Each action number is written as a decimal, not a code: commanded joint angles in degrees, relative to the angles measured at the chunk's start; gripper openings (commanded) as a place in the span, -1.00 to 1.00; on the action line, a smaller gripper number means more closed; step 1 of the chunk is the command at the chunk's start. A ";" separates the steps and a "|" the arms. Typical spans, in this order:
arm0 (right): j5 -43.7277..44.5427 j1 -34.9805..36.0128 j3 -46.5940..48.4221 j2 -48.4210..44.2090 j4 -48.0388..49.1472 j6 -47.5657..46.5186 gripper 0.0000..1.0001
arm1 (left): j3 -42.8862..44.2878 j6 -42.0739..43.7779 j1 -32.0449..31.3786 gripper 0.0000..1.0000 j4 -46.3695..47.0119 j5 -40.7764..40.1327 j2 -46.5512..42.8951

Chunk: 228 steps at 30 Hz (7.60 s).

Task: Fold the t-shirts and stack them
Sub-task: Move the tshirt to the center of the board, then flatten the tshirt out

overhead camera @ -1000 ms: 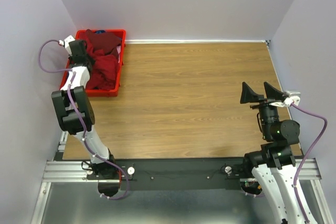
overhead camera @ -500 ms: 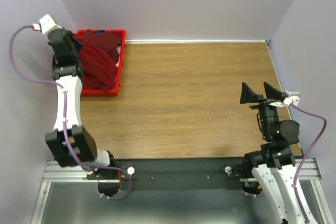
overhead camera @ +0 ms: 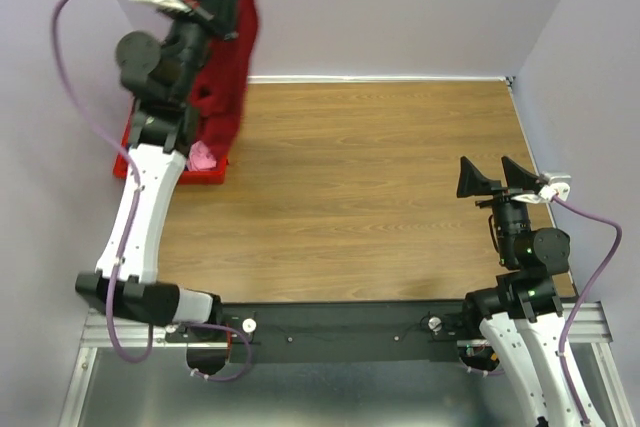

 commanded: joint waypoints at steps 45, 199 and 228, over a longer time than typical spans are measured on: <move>8.88 -0.02 29.65 74.07 -26.90 22.53 0.93 | -46.15 2.64 -26.41 0.46 -0.85 0.02 2.31; -1.55 -17.86 24.73 66.53 -17.85 22.61 0.44 | -27.25 10.82 -13.84 0.76 -29.51 -34.44 1.62; -14.85 -8.90 45.57 100.71 -14.16 22.95 0.30 | -43.34 6.51 -29.93 0.14 -24.50 -0.16 15.41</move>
